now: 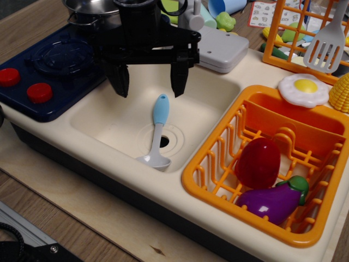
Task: Put spoon into pan
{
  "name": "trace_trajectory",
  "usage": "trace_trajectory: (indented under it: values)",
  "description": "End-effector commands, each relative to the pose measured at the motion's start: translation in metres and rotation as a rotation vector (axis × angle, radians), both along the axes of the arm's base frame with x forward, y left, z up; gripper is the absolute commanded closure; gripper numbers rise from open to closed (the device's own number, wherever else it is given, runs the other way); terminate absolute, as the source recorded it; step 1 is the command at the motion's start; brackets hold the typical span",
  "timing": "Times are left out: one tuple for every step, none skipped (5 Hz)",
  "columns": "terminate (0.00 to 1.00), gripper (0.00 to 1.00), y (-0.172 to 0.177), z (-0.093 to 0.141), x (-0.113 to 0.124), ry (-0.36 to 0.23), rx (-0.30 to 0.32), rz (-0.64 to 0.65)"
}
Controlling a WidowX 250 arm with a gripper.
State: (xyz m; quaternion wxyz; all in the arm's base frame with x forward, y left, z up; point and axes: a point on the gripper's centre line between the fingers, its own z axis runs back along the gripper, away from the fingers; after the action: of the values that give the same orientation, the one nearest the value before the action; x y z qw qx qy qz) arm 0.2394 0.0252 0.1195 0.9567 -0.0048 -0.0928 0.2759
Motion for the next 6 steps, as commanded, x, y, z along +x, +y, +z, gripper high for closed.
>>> trace_trajectory:
  values:
    - [0.0,0.0,0.0,0.0,0.0,0.0,0.0,0.0]
    - [0.0,0.0,-0.01,-0.005,-0.006,-0.005,-0.007,0.016]
    - [0.0,0.0,-0.021,-0.015,-0.014,-0.039,-0.008,0.029]
    - [0.0,0.0,-0.033,-0.033,-0.016,-0.063,-0.058,0.064]
    - [0.0,0.0,-0.037,-0.048,-0.015,-0.078,-0.064,0.06]
    - [0.0,0.0,-0.029,-0.062,-0.015,-0.072,-0.065,0.04]
